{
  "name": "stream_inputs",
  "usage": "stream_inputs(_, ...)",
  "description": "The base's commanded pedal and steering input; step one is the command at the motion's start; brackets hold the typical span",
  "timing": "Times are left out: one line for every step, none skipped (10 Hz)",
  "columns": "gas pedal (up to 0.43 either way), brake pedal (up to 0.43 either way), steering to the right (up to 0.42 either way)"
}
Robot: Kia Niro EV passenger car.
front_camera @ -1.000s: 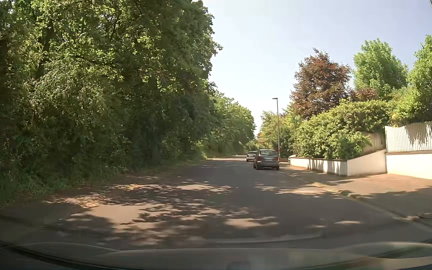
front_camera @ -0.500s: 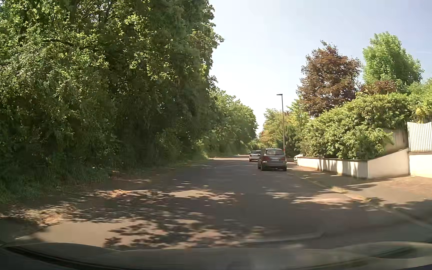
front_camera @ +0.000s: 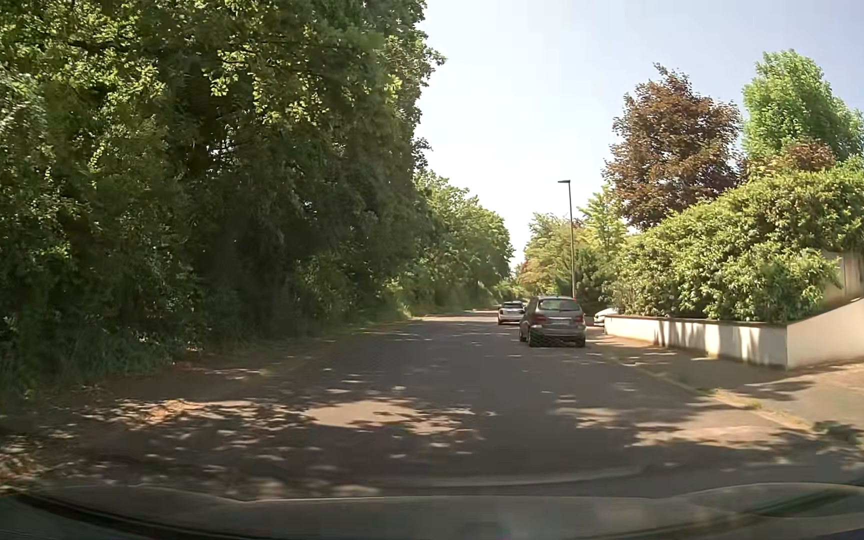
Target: Follow the waypoints while adhering to traffic rules and regulations
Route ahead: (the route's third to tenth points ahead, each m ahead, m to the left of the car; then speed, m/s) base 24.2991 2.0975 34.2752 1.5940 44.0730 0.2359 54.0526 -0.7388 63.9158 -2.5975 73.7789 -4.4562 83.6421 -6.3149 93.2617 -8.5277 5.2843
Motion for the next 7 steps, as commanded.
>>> stream_inputs(0.287,0.0,0.021)
stream_inputs(0.287,0.0,0.017)
stream_inputs(0.28,0.0,0.014)
stream_inputs(0.28,0.0,0.012)
stream_inputs(0.28,0.0,0.012)
stream_inputs(0.26,0.0,0.011)
stream_inputs(0.24,0.0,0.011)
